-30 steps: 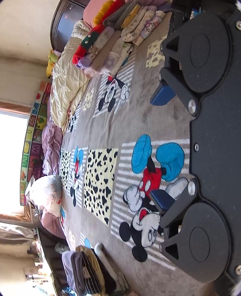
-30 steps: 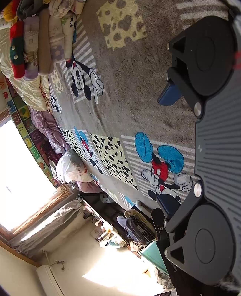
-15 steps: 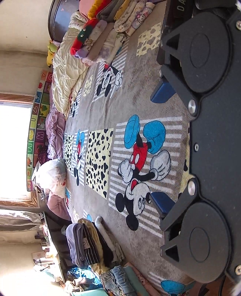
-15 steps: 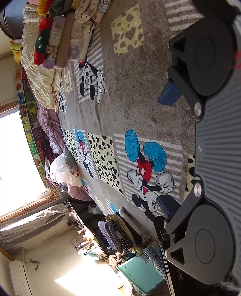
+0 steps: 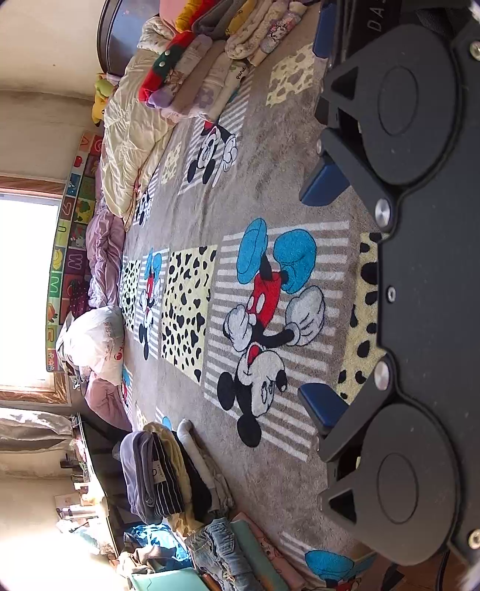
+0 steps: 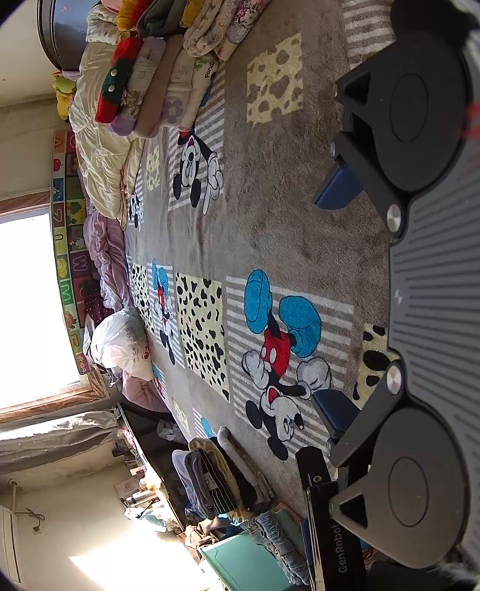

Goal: Fold clothes

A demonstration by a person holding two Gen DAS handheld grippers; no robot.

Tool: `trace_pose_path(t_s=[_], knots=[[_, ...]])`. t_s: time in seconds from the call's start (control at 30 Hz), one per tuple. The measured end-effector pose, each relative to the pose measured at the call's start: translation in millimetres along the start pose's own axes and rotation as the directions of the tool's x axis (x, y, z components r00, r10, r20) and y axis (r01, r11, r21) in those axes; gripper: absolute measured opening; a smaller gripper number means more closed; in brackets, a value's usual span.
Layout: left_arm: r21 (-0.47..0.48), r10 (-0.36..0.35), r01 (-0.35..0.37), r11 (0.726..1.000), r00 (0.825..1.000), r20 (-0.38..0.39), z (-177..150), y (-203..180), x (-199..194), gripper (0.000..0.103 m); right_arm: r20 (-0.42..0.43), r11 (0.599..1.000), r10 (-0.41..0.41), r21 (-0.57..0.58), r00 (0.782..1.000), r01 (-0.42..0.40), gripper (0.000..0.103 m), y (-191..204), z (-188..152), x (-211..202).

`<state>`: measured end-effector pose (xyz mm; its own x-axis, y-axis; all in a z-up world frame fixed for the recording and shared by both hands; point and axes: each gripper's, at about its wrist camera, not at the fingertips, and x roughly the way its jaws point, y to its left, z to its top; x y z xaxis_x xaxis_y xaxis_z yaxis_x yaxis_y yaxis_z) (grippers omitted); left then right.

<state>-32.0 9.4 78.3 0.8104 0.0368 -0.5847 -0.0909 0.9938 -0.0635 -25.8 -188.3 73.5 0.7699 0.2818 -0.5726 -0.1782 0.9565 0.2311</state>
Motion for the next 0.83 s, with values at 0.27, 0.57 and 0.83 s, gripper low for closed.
trace_pose_path(t_s=[0.27,0.57,0.83], knots=[[0.0,-0.022,0.022,1.0,0.999,-0.037,-6.1,-0.2,10.7,0.103,-0.018,1.0,-0.027,0.008,0.999,0.027,0.103,-7.1,-6.2,4.1],[0.017,-0.019,0.02,1.0,0.998,-0.062,-10.0,-6.0,20.6,0.103,-0.031,0.999,-0.049,-0.007,0.998,0.049,0.103,-11.1,-10.8,11.8],[0.022,-0.023,0.025,0.999,0.998,-0.061,-11.7,-5.2,26.4,0.103,-0.048,0.999,-0.046,0.004,0.998,0.046,0.103,-15.1,-12.1,21.3]])
